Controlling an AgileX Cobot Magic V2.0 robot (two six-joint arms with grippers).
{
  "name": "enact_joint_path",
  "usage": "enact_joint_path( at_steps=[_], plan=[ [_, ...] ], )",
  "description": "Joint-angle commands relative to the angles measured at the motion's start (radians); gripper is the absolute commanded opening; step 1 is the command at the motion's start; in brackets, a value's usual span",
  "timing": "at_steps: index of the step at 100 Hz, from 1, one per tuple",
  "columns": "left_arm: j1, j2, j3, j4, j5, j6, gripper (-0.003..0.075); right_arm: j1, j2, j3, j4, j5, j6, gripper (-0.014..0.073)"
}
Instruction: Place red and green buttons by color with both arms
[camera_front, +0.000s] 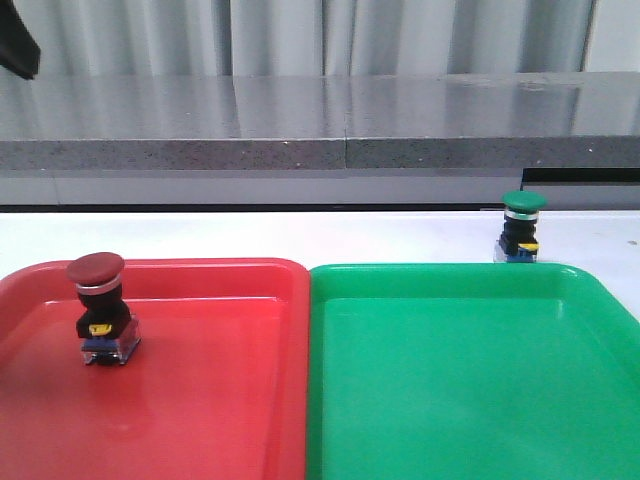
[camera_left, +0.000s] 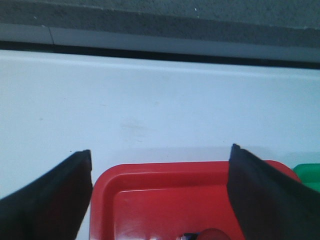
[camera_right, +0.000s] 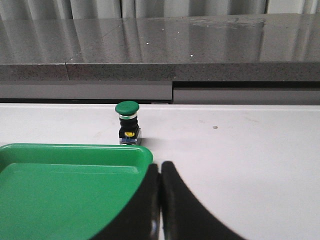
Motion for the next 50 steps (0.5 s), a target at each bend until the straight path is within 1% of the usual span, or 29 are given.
enact_joint_path(
  at_steps=[1,18,33,50],
  plan=[
    [0.015,-0.095,0.025,0.004,-0.106,-0.012,0.0537,0.001,-0.02,-0.014,-0.01,-0.082,0.0,-0.0111],
    [0.017,-0.263,0.16,0.013,-0.183,-0.012,0.0537,0.001,-0.02,-0.014,-0.01,-0.082,0.0,-0.0111],
    [0.017,-0.424,0.265,0.028,-0.19,-0.012,0.0527,0.001,-0.02,-0.014,-0.01,-0.082,0.0,-0.0111],
    [0.017,-0.583,0.35,0.033,-0.19,-0.012,0.0457,0.001,-0.02,-0.014,-0.01,-0.082,0.0,-0.0111]
  ],
)
